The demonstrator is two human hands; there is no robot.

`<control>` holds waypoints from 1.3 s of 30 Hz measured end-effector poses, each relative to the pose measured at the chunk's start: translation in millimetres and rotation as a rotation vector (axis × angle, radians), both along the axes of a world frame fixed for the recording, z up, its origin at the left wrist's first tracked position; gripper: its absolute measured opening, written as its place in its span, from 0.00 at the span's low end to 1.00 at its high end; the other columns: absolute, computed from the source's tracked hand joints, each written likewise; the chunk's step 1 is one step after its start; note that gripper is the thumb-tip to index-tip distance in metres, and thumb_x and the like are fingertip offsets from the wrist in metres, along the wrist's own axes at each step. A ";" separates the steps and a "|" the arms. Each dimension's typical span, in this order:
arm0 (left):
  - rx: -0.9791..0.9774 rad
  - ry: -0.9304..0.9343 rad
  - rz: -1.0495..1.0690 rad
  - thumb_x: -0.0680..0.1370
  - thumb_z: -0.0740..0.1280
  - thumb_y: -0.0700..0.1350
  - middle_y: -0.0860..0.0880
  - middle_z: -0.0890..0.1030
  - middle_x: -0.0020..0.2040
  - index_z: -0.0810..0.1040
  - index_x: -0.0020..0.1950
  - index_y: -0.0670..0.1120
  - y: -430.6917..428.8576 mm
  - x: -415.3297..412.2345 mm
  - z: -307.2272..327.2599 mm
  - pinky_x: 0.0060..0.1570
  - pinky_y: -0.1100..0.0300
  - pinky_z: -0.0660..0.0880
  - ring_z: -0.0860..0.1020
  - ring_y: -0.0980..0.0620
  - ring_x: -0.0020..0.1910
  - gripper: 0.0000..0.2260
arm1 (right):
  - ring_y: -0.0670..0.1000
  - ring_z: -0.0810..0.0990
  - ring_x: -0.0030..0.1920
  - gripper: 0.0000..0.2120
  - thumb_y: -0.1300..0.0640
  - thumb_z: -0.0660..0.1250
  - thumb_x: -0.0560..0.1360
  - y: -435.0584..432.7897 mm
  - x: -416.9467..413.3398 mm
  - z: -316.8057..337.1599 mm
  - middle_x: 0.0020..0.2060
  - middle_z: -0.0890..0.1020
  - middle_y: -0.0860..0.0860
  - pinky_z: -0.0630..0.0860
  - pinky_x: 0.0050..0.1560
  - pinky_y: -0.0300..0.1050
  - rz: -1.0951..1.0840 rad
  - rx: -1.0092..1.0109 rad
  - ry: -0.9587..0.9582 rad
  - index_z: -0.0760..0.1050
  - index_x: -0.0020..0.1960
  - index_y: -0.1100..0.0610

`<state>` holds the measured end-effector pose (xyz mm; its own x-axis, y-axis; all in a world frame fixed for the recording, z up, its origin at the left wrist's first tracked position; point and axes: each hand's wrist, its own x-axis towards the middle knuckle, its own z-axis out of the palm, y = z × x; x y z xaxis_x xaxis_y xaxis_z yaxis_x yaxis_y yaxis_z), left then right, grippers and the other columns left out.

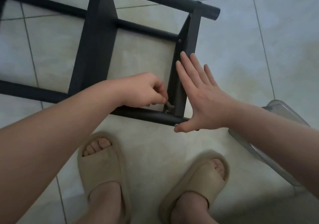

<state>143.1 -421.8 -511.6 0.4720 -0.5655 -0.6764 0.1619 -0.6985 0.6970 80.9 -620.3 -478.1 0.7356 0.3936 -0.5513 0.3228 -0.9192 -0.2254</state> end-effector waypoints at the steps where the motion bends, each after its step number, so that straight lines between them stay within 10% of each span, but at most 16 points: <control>1: -0.019 0.057 0.055 0.78 0.71 0.44 0.54 0.83 0.43 0.81 0.45 0.54 -3.2 -1.4 0.3 0.46 0.60 0.80 0.82 0.56 0.43 0.05 | 0.54 0.23 0.77 0.70 0.22 0.65 0.61 -0.2 0.0 -0.6 0.78 0.26 0.53 0.36 0.79 0.61 0.000 0.005 0.002 0.28 0.80 0.59; 7: -0.117 0.368 0.365 0.79 0.69 0.40 0.46 0.87 0.42 0.81 0.50 0.43 -13.3 -7.8 -1.9 0.39 0.61 0.81 0.86 0.52 0.42 0.02 | 0.52 0.24 0.77 0.70 0.22 0.66 0.60 -0.6 -1.3 -2.3 0.78 0.27 0.51 0.35 0.79 0.59 -0.021 0.051 0.003 0.29 0.80 0.58; 39: -0.102 0.222 0.346 0.80 0.70 0.48 0.53 0.87 0.42 0.82 0.48 0.50 -8.8 -14.3 -7.3 0.47 0.57 0.75 0.82 0.56 0.42 0.04 | 0.50 0.25 0.77 0.71 0.17 0.61 0.59 -3.2 -7.2 -15.1 0.79 0.29 0.50 0.31 0.74 0.41 -0.053 0.210 -0.025 0.31 0.81 0.58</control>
<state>128.8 -430.6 -518.9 0.4954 -0.4687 -0.7314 0.5286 -0.5055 0.6820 73.7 -623.4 -493.1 0.7705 0.4584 -0.4429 0.2835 -0.8688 -0.4061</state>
